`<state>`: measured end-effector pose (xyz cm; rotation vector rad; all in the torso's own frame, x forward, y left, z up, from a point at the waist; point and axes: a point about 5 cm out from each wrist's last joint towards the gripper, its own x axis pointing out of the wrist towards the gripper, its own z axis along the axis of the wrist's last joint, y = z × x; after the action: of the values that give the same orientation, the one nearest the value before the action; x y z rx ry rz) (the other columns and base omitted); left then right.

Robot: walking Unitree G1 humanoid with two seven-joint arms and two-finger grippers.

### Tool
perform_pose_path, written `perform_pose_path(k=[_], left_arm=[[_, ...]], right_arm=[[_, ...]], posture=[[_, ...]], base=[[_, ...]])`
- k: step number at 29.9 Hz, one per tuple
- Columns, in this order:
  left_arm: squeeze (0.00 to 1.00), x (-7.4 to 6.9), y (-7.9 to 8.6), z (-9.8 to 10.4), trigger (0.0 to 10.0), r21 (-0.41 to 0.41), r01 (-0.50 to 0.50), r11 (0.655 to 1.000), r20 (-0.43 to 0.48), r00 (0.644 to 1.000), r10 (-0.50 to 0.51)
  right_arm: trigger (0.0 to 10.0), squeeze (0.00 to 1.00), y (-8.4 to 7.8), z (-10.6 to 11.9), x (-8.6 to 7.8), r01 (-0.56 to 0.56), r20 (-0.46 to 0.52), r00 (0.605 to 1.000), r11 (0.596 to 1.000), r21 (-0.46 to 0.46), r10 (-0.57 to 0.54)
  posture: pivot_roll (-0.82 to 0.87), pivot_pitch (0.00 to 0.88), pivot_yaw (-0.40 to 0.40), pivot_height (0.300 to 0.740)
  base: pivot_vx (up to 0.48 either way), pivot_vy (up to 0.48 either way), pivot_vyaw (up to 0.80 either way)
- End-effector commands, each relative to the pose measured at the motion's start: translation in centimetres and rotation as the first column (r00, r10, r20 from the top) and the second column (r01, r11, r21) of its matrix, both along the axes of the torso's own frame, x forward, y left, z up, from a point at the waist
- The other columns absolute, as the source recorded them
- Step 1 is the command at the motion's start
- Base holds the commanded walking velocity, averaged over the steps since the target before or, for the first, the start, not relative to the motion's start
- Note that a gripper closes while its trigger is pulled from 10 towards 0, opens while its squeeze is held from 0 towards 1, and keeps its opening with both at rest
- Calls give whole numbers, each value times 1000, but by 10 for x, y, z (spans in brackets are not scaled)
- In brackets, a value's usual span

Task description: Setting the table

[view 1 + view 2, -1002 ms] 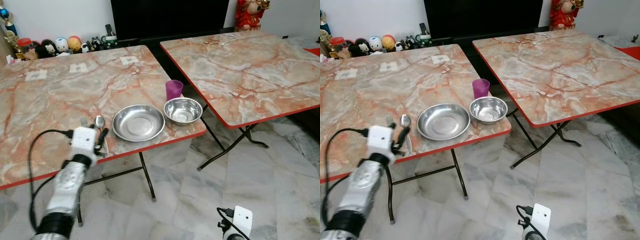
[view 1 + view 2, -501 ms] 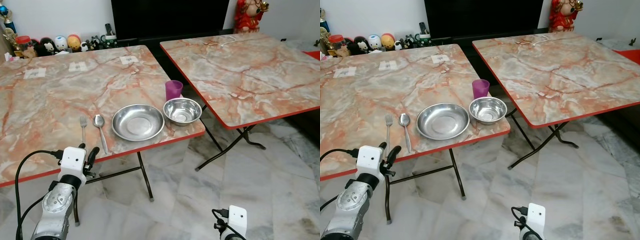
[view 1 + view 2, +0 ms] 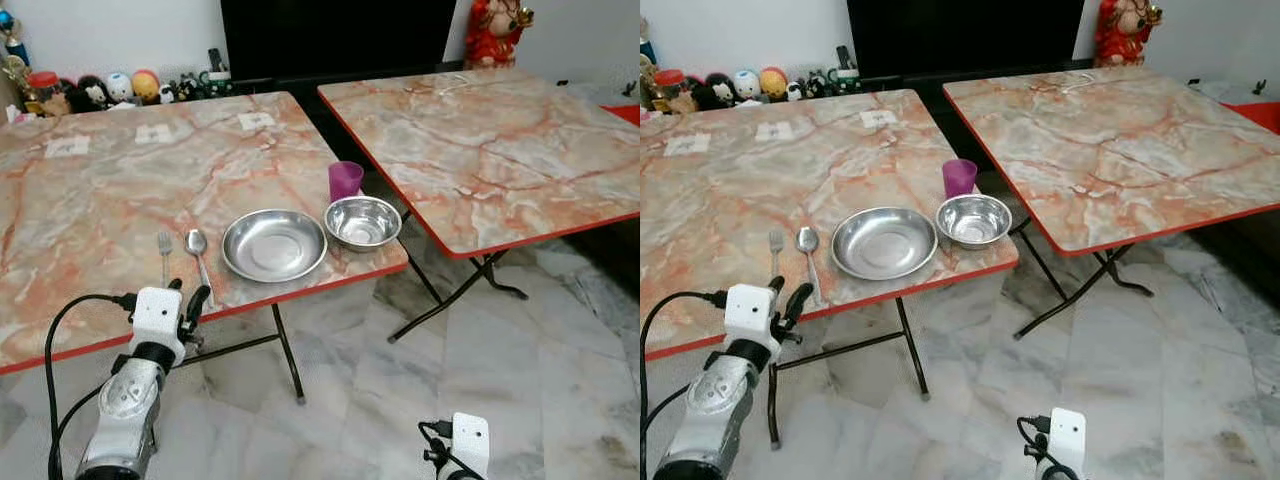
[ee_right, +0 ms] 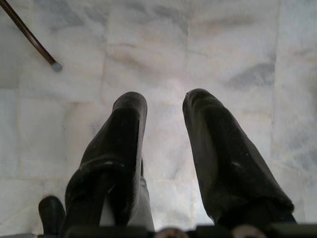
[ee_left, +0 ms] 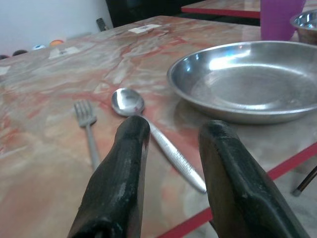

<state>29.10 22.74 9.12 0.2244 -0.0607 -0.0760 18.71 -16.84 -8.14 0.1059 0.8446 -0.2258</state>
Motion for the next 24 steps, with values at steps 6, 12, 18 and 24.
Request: perform_pose_path(k=[6,12,18,24], left_arm=[[0,3,-8,6,10000,-28,25,999,12,1000,-25],[0,6,-9,8,10000,-37,43,998,16,999,-42],[0,8,-11,10,10000,-44,47,998,17,999,-47],[0,9,-16,10,10000,-56,51,997,18,999,-50]], right_arm=[[10000,0,3,-2,-3,37,-17,999,999,24,-36],[10000,0,5,-2,-3,31,-21,999,999,36,-31],[10000,0,5,-2,-1,34,-23,999,999,34,-33],[10000,0,4,-1,0,28,-22,999,999,29,-27]], posture=[[-35,0,-11,740],[-37,0,-2,740],[-40,0,-1,740],[-43,0,-9,740]], base=[[0,0,0],[0,0,0],[0,0,0],[0,0,0]])
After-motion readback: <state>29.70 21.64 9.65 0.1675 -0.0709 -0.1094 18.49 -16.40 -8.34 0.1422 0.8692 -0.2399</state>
